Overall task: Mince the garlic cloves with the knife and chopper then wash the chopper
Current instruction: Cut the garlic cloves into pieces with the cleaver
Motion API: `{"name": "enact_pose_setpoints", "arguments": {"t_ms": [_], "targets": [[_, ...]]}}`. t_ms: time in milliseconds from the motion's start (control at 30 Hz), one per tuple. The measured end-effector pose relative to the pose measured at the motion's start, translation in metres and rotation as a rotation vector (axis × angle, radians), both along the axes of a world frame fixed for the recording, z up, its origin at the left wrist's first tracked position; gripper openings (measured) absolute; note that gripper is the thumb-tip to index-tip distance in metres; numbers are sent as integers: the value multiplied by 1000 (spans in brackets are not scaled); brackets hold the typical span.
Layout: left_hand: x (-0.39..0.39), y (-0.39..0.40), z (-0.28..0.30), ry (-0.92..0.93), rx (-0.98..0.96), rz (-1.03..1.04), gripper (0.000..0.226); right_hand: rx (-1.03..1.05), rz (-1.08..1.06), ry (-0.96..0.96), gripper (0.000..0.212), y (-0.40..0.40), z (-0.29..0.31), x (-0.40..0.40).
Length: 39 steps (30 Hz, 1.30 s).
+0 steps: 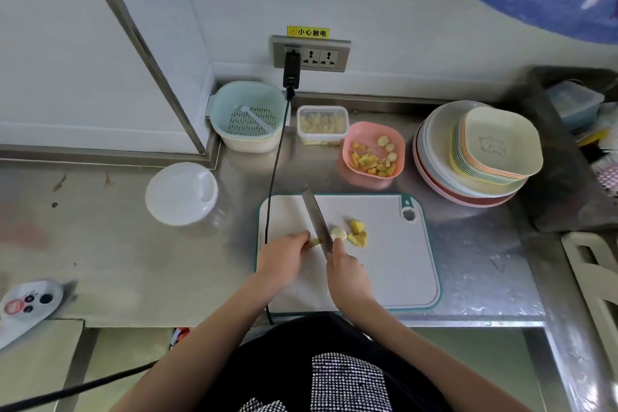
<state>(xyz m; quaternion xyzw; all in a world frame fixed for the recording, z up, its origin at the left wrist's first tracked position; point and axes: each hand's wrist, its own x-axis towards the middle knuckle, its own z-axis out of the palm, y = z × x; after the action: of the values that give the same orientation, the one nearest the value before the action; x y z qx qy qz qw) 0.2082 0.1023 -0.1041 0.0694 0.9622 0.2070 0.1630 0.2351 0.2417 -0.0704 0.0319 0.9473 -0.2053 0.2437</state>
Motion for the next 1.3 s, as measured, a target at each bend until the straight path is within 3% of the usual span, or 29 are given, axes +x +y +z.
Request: {"name": "enact_pose_setpoints", "arguments": {"t_ms": [200, 400, 633, 867, 1100, 1300], "targets": [[0, 1, -1, 15, -58, -7, 24, -40, -18, -55, 22, 0, -2, -5], [3, 0, -2, -6, -85, -20, 21, -141, -108, 56, 23, 7, 11, -8], [2, 2, 1, -10, -71, -2, 20, -82, -9, 48, 30, -1, 3, -7], [2, 2, 2, -48, -125, -16, 23, 11, 74, -47, 19, -3, -4, -7], [3, -1, -4, -31, -132, -43, 25, -129, -39, 66, 32, 7, 8, -8], [3, 0, -1, -6, -108, -23, 15, -108, 14, 28, 18, 1, 9, -5]]}}
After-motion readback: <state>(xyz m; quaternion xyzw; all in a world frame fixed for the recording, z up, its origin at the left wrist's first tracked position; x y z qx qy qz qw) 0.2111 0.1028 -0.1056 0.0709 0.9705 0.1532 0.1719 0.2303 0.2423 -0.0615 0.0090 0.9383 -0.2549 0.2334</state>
